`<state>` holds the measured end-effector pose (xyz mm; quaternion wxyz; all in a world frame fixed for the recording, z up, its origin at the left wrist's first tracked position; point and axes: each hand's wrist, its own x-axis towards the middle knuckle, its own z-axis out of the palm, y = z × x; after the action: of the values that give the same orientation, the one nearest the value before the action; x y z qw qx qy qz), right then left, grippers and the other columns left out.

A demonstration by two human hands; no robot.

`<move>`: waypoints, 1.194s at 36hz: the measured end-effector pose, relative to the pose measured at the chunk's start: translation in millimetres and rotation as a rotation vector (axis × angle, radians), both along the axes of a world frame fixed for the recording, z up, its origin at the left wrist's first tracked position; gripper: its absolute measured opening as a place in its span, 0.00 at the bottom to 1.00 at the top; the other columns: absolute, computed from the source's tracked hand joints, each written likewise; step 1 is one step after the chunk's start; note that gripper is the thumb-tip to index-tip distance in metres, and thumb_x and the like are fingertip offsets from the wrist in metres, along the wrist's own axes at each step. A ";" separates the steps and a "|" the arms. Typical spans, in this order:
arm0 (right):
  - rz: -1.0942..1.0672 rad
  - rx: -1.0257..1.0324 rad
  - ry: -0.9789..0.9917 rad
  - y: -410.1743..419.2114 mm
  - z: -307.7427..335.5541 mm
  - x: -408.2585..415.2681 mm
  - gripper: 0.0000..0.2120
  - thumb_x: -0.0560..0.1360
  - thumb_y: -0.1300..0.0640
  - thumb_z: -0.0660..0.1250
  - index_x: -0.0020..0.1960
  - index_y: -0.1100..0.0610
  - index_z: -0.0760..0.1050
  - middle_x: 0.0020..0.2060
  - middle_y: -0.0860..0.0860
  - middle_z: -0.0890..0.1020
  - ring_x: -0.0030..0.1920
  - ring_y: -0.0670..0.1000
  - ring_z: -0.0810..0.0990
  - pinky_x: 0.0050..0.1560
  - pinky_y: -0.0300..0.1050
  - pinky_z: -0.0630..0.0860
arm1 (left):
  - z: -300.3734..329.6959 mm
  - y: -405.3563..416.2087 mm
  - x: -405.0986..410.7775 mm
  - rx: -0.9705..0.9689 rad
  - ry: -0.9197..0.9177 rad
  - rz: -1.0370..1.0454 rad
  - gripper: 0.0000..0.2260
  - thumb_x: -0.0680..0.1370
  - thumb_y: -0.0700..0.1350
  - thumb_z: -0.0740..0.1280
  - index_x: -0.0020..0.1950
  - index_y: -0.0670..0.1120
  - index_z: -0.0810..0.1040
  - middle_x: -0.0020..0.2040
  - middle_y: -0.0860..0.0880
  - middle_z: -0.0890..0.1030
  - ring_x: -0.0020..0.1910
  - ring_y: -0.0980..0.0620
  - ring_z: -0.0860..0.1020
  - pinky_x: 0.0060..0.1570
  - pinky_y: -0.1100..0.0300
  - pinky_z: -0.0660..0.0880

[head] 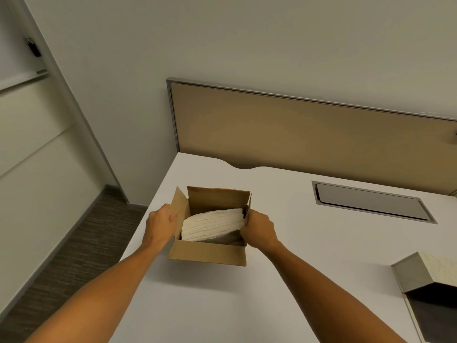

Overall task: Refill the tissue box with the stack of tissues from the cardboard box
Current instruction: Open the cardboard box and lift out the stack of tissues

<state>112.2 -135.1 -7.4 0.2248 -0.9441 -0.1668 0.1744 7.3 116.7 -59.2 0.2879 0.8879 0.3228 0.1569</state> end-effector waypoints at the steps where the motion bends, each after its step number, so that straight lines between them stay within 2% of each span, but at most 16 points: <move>1: -0.025 0.010 0.029 -4.5 1.7 2.6 0.09 0.73 0.60 0.64 0.54 0.56 0.75 0.47 0.54 0.84 0.45 0.57 0.85 0.49 0.53 0.85 | -0.6 4.1 -1.2 -0.013 -0.002 0.011 0.09 0.80 0.43 0.67 0.52 0.38 0.78 0.43 0.41 0.82 0.37 0.49 0.79 0.36 0.56 0.78; 3: -0.088 0.020 0.099 -13.8 3.5 6.8 0.10 0.72 0.58 0.62 0.52 0.55 0.74 0.43 0.54 0.85 0.39 0.57 0.86 0.43 0.52 0.86 | -2.2 10.6 -3.9 -0.044 0.004 0.044 0.10 0.79 0.45 0.67 0.50 0.38 0.78 0.42 0.41 0.82 0.38 0.45 0.80 0.40 0.48 0.81; 5: -0.156 0.005 0.179 -23.9 2.0 9.3 0.12 0.74 0.56 0.61 0.56 0.57 0.74 0.44 0.55 0.86 0.39 0.57 0.87 0.41 0.51 0.86 | -5.4 14.3 -6.9 -0.098 -0.002 0.085 0.11 0.80 0.46 0.67 0.48 0.38 0.78 0.41 0.41 0.81 0.39 0.43 0.80 0.41 0.45 0.81; 11: -0.265 0.118 0.461 -50.0 -15.4 9.8 0.13 0.82 0.54 0.55 0.64 0.56 0.68 0.59 0.57 0.80 0.48 0.54 0.85 0.57 0.59 0.81 | -17.0 13.3 -14.1 -0.218 0.032 0.185 0.14 0.82 0.47 0.61 0.50 0.37 0.77 0.44 0.42 0.78 0.42 0.43 0.77 0.42 0.50 0.75; 14: -0.278 0.155 0.605 -54.1 -19.9 6.9 0.16 0.83 0.53 0.55 0.69 0.55 0.64 0.63 0.56 0.77 0.52 0.56 0.82 0.60 0.60 0.76 | -22.2 12.7 -15.5 -0.302 0.118 0.192 0.14 0.83 0.47 0.57 0.51 0.38 0.76 0.46 0.39 0.80 0.41 0.40 0.81 0.44 0.48 0.80; 16: -0.291 0.142 0.638 -52.5 -22.3 4.1 0.18 0.83 0.53 0.54 0.71 0.56 0.63 0.65 0.56 0.76 0.54 0.56 0.81 0.60 0.60 0.76 | -25.3 12.4 -15.8 -0.319 0.213 0.202 0.16 0.83 0.47 0.56 0.55 0.36 0.76 0.51 0.35 0.81 0.48 0.38 0.80 0.50 0.46 0.78; 19: -0.319 0.116 0.655 -47.4 -27.7 3.4 0.21 0.82 0.54 0.57 0.73 0.58 0.62 0.67 0.57 0.74 0.56 0.57 0.80 0.56 0.58 0.76 | -26.3 7.0 -14.9 -0.306 0.291 0.255 0.20 0.81 0.48 0.62 0.68 0.36 0.71 0.64 0.34 0.75 0.61 0.35 0.75 0.57 0.42 0.74; 21: -0.309 0.088 0.620 -43.3 -31.4 4.4 0.22 0.79 0.55 0.60 0.72 0.60 0.64 0.65 0.59 0.75 0.58 0.58 0.79 0.54 0.56 0.76 | -22.9 1.1 -14.9 -0.188 0.309 0.274 0.22 0.79 0.48 0.68 0.68 0.39 0.70 0.65 0.35 0.72 0.62 0.34 0.73 0.58 0.41 0.74; 23: -0.237 -0.006 0.457 -39.6 -35.2 6.1 0.22 0.76 0.54 0.63 0.67 0.61 0.70 0.62 0.58 0.78 0.60 0.59 0.78 0.58 0.54 0.77 | -20.0 -2.3 -13.3 -0.009 0.251 0.226 0.18 0.76 0.42 0.71 0.64 0.41 0.73 0.62 0.37 0.74 0.59 0.37 0.74 0.55 0.45 0.76; 26: -0.080 -0.248 -0.002 -35.7 -40.3 5.6 0.20 0.73 0.48 0.63 0.60 0.58 0.77 0.64 0.57 0.76 0.65 0.63 0.73 0.64 0.56 0.73 | -14.5 -9.3 -6.9 0.167 0.151 0.058 0.14 0.74 0.34 0.71 0.57 0.43 0.76 0.56 0.41 0.78 0.53 0.43 0.75 0.48 0.52 0.78; 28: 0.041 -0.265 -0.310 -32.1 -42.8 5.4 0.13 0.73 0.51 0.63 0.50 0.57 0.81 0.62 0.57 0.78 0.64 0.65 0.72 0.63 0.56 0.72 | -7.4 -17.3 -0.4 0.202 0.092 -0.036 0.11 0.74 0.35 0.71 0.54 0.45 0.77 0.53 0.44 0.79 0.51 0.46 0.74 0.46 0.54 0.77; 30: 0.202 -0.242 -0.458 -26.5 -42.8 6.9 0.10 0.73 0.52 0.65 0.48 0.57 0.80 0.57 0.56 0.80 0.60 0.62 0.74 0.59 0.53 0.73 | -2.2 -25.1 6.7 0.198 0.051 -0.140 0.09 0.75 0.35 0.71 0.52 0.46 0.77 0.52 0.47 0.79 0.52 0.47 0.75 0.48 0.56 0.77; 32: 0.371 -0.228 -0.454 -19.6 -39.6 10.0 0.10 0.74 0.53 0.65 0.52 0.56 0.79 0.56 0.54 0.80 0.58 0.57 0.73 0.59 0.50 0.74 | 0.3 -30.8 12.6 0.183 0.021 -0.267 0.08 0.75 0.37 0.71 0.52 0.46 0.79 0.52 0.48 0.80 0.52 0.48 0.76 0.52 0.58 0.75; 35: 0.526 -0.163 -0.400 -8.7 -33.1 14.7 0.16 0.74 0.57 0.66 0.61 0.55 0.74 0.63 0.54 0.77 0.62 0.55 0.72 0.63 0.49 0.73 | 0.8 -33.5 18.5 0.205 0.021 -0.428 0.09 0.74 0.41 0.73 0.53 0.46 0.80 0.54 0.49 0.80 0.57 0.49 0.76 0.57 0.61 0.72; 39: 0.565 -0.148 -0.364 5.4 -31.2 21.5 0.35 0.72 0.56 0.71 0.76 0.54 0.63 0.76 0.57 0.65 0.74 0.60 0.65 0.74 0.54 0.67 | 0.2 -35.2 26.8 0.218 0.200 -0.511 0.28 0.73 0.53 0.74 0.70 0.49 0.71 0.70 0.49 0.70 0.71 0.49 0.65 0.70 0.55 0.65; 43: 0.504 -0.266 -0.209 15.4 -39.5 32.7 0.49 0.73 0.46 0.73 0.82 0.49 0.46 0.83 0.56 0.44 0.80 0.64 0.56 0.75 0.61 0.66 | -5.7 -31.9 33.6 0.239 0.420 -0.453 0.48 0.68 0.65 0.72 0.80 0.51 0.52 0.82 0.48 0.48 0.80 0.42 0.44 0.76 0.42 0.45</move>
<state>144.9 -119.7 -46.9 0.0304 -0.9069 -0.3936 0.1471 40.9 84.8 -64.9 0.1363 0.9776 0.1486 -0.0610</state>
